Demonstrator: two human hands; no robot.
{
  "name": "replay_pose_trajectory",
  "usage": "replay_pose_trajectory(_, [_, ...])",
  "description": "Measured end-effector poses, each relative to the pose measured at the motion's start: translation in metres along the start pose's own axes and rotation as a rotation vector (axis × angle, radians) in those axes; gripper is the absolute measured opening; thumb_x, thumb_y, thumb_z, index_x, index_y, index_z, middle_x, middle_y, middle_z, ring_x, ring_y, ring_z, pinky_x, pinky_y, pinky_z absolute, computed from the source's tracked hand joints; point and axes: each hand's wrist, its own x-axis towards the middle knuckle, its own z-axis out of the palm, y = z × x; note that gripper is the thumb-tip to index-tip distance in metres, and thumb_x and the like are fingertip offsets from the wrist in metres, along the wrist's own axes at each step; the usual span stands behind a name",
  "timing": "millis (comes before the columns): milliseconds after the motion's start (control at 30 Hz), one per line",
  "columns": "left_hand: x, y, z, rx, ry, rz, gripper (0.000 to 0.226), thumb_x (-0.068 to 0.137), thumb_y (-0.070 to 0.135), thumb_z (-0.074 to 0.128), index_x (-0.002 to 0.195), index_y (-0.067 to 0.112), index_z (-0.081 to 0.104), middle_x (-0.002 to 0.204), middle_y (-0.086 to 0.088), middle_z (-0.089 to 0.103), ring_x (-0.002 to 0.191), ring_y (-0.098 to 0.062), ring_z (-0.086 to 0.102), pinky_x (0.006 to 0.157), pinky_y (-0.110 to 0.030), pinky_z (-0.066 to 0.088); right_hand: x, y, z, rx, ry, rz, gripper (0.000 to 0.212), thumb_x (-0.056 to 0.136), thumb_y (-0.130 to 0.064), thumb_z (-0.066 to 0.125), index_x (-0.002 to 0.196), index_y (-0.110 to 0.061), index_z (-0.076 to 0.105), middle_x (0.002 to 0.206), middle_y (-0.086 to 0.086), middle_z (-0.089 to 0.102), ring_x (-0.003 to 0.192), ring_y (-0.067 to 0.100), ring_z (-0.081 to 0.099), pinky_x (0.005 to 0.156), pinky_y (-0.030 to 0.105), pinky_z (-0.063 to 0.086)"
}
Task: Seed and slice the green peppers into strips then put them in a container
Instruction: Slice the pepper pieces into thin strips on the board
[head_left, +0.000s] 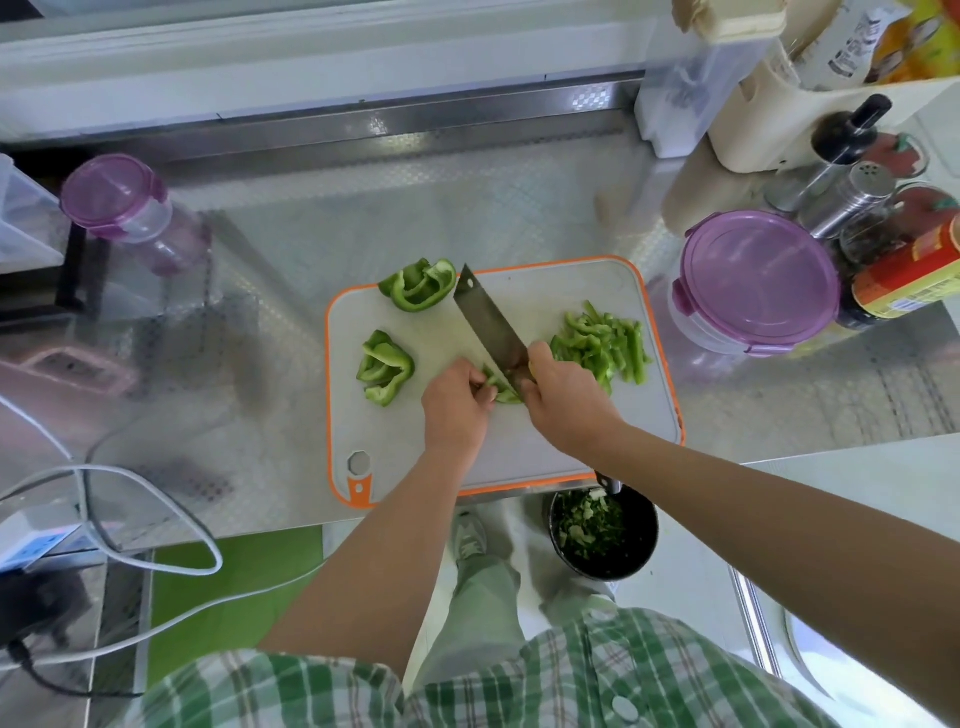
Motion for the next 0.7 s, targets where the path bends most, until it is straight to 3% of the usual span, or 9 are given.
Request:
replay_pose_trajectory(267, [0.000, 0.008, -0.001, 0.110, -0.024, 0.045, 0.015, 0.087, 0.010, 0.065, 0.080, 0.016, 0.054, 0.077, -0.010, 0.068, 0.076, -0.033, 0.065, 0.072, -0.043, 0.051, -0.003, -0.006, 0.004, -0.179, -0.063, -0.008, 0.015, 0.095, -0.007, 0.040, 0.108, -0.010, 0.034, 0.067, 0.003, 0.045, 0.055, 0.026, 0.046, 0.043, 0.031, 0.024])
replay_pose_trajectory(500, [-0.003, 0.015, -0.004, 0.185, -0.011, 0.074, 0.002, 0.089, 0.009, 0.063, 0.090, 0.007, 0.064, 0.086, -0.009, 0.069, 0.084, -0.029, 0.063, 0.072, -0.034, 0.043, 0.005, -0.013, 0.014, -0.284, -0.079, 0.018, 0.026, 0.090, 0.000, 0.042, 0.114, -0.009, 0.034, 0.063, -0.002, 0.036, 0.048, 0.016, 0.034, 0.042, 0.028, 0.021])
replay_pose_trajectory(700, [-0.006, 0.011, -0.006, 0.113, -0.009, 0.042, 0.003, 0.090, 0.009, 0.065, 0.088, 0.011, 0.064, 0.082, -0.006, 0.068, 0.079, -0.028, 0.064, 0.072, -0.035, 0.049, 0.008, -0.004, 0.018, -0.142, -0.005, 0.083, 0.022, 0.099, -0.013, 0.040, 0.119, -0.008, 0.033, 0.077, 0.007, 0.054, 0.067, 0.033, 0.056, 0.051, 0.035, 0.036])
